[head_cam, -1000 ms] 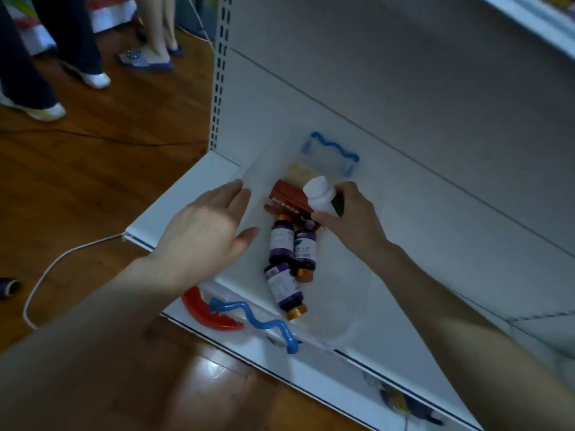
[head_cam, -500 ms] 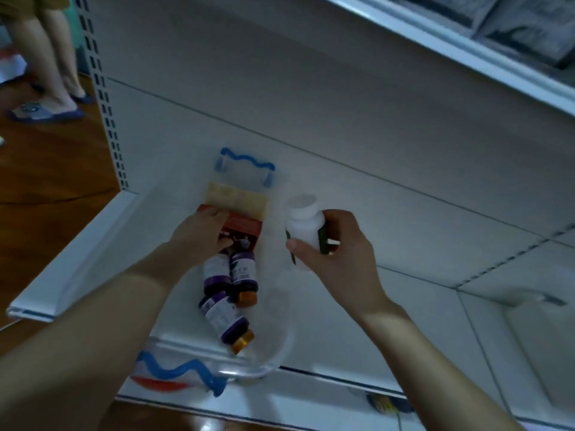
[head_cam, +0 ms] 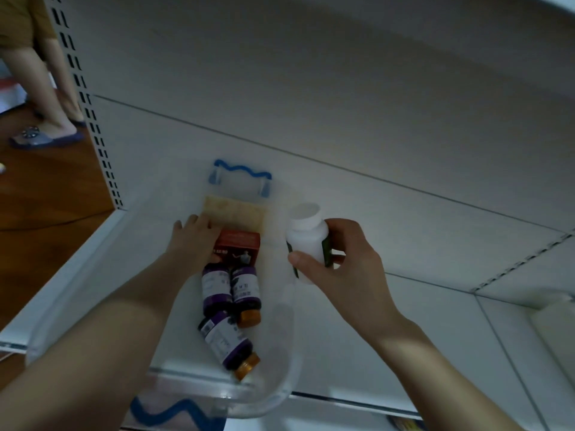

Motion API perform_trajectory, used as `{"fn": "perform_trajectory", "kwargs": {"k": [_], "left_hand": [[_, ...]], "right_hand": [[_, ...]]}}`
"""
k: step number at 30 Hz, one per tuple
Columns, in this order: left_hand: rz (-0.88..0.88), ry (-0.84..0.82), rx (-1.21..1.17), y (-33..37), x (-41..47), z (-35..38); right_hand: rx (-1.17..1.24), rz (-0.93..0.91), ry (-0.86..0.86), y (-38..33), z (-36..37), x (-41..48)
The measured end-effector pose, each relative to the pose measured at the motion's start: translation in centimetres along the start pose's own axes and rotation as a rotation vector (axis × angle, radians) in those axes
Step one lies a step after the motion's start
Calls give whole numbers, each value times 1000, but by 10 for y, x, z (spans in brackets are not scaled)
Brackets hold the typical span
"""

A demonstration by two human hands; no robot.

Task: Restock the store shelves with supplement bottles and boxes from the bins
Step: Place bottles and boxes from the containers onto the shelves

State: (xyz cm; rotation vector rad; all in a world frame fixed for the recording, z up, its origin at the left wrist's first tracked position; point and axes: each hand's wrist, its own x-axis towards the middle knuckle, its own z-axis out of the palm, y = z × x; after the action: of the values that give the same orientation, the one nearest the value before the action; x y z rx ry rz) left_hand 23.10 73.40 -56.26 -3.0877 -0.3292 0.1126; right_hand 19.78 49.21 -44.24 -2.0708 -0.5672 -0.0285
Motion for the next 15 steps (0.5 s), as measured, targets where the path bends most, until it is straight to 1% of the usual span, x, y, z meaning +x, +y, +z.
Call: {"fn": "perform_trajectory", "kwargs": {"k": [3,6,9,15], "left_hand": [[-55,49,-106,0,1,3],[-109,84,-155,-2,0,4],[-125,82,-224,-4,-2,2],[-118,31,-471,-1,-11,-28]], "right_hand": [[3,8,2,3,0,3],[8,2,2,3,1,5],[29,12,-4,2,2,5],[63,56,-16,-4,4,0]]}}
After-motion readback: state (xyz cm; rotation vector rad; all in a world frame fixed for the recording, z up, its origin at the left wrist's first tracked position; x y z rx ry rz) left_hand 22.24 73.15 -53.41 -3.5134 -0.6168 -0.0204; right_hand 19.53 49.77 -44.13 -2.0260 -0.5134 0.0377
